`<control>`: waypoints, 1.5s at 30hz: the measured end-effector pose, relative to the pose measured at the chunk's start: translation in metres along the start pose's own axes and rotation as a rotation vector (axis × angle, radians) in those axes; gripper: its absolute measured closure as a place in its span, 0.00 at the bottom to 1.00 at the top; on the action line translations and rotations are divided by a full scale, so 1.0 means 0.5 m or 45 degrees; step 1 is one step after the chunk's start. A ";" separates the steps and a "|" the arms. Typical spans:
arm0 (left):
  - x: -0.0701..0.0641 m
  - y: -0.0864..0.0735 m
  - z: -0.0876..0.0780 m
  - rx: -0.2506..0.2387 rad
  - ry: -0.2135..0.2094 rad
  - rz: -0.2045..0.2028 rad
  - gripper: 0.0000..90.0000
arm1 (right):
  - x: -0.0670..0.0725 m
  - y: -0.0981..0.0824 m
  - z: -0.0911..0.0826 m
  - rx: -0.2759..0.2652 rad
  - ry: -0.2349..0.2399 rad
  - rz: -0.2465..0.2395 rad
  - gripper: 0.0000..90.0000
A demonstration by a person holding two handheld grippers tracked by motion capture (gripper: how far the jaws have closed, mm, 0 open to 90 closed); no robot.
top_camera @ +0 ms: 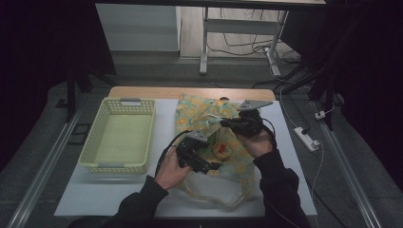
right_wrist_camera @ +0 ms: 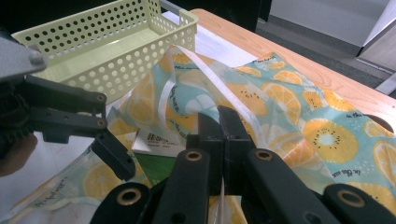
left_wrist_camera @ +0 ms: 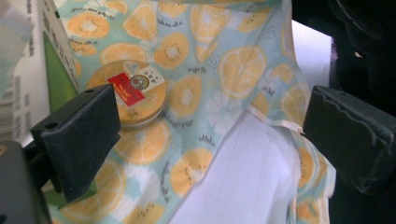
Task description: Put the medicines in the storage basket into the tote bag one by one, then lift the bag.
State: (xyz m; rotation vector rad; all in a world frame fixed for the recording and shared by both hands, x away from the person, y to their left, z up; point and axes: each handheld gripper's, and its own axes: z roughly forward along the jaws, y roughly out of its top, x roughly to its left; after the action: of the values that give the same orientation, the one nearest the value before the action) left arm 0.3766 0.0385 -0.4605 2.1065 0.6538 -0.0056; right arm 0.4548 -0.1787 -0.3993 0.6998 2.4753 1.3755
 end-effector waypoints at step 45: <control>0.021 -0.121 0.014 0.131 0.056 -0.054 0.00 | 0.003 -0.005 0.006 0.016 0.005 -0.005 0.99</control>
State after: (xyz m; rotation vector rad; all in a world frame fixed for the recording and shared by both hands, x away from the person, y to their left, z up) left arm 0.3596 0.0654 -0.5136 2.1964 0.7378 -0.0171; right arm 0.4541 -0.1768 -0.4029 0.6956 2.4897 1.3623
